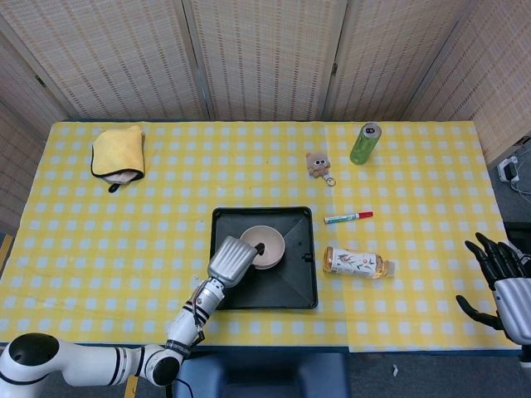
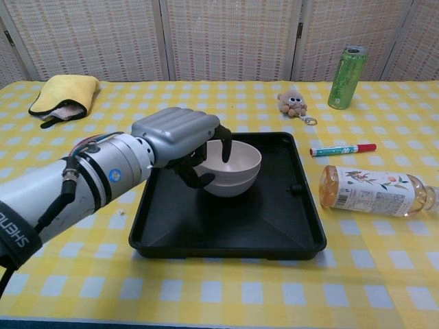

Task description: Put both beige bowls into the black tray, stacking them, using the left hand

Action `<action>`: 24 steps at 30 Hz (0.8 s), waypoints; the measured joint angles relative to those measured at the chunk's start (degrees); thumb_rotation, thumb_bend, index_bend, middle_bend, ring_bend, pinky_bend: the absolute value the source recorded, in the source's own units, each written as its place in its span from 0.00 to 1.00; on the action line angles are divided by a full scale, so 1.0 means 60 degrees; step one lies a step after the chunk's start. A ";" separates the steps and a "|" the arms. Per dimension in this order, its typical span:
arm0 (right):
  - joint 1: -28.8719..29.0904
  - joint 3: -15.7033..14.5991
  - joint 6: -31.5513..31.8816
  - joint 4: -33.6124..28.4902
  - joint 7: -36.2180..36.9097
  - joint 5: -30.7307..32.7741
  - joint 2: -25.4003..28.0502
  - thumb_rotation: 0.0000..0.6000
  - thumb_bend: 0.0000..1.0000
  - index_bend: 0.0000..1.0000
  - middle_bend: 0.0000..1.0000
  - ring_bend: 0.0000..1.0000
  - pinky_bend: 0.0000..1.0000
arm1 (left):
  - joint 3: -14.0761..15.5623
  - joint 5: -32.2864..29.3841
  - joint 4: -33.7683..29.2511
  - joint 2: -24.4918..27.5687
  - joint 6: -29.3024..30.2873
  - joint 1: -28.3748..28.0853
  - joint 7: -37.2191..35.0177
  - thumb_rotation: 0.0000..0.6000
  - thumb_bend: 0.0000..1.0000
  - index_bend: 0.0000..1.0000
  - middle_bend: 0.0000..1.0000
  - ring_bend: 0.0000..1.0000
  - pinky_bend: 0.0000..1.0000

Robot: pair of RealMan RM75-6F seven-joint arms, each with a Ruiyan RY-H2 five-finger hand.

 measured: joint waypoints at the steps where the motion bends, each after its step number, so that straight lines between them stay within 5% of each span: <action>1: 0.0007 -0.0008 -0.0006 0.0006 -0.0003 -0.0032 -0.0003 1.00 0.31 0.00 0.00 0.00 0.00 | 0.0031 0.0110 -0.0154 0.0080 0.0141 0.0045 0.0034 1.00 0.54 0.33 1.00 1.00 1.00; 5: 0.0095 -0.0027 -0.0079 0.0090 -0.0024 -0.0190 -0.0054 1.00 0.31 0.00 0.00 0.00 0.00 | 0.0179 0.0609 -0.0939 0.0565 0.0858 0.0327 0.0176 1.00 0.51 0.24 1.00 0.95 1.00; 9: 0.0180 -0.0091 -0.0179 0.0150 -0.0091 -0.0397 -0.0196 1.00 0.31 0.00 0.00 0.00 0.00 | 0.0468 0.1181 -0.2161 0.1462 0.1878 0.0904 0.0374 1.00 0.49 0.20 0.93 0.76 0.94; 12: 0.0195 -0.0152 -0.0170 0.0127 -0.0272 -0.0577 -0.0258 1.00 0.31 0.00 0.00 0.00 0.00 | 0.0862 0.1772 -0.3256 0.2432 0.2751 0.1547 0.0455 1.00 0.47 0.17 0.73 0.59 0.71; 16: 0.0194 -0.0249 -0.0159 0.0020 -0.0751 -0.0796 -0.0401 1.00 0.31 0.00 0.00 0.00 0.00 | 0.1707 0.3064 -0.4134 0.3933 0.3915 0.2629 0.0125 1.00 0.46 0.15 0.58 0.45 0.52; 21: 0.0191 -0.0315 -0.0120 -0.0159 -0.1311 -0.1027 -0.0590 1.00 0.31 0.00 0.00 0.00 0.00 | 0.2511 0.4338 -0.4307 0.4870 0.4689 0.3595 -0.1179 1.00 0.39 0.05 0.12 0.02 0.06; 24: 0.0208 -0.0284 -0.0049 -0.0200 -0.1387 -0.1076 -0.0672 1.00 0.31 0.00 0.00 0.00 0.00 | 0.2747 0.4336 -0.4125 0.5229 0.4840 0.3909 -0.1880 1.00 0.38 0.05 0.08 0.00 0.00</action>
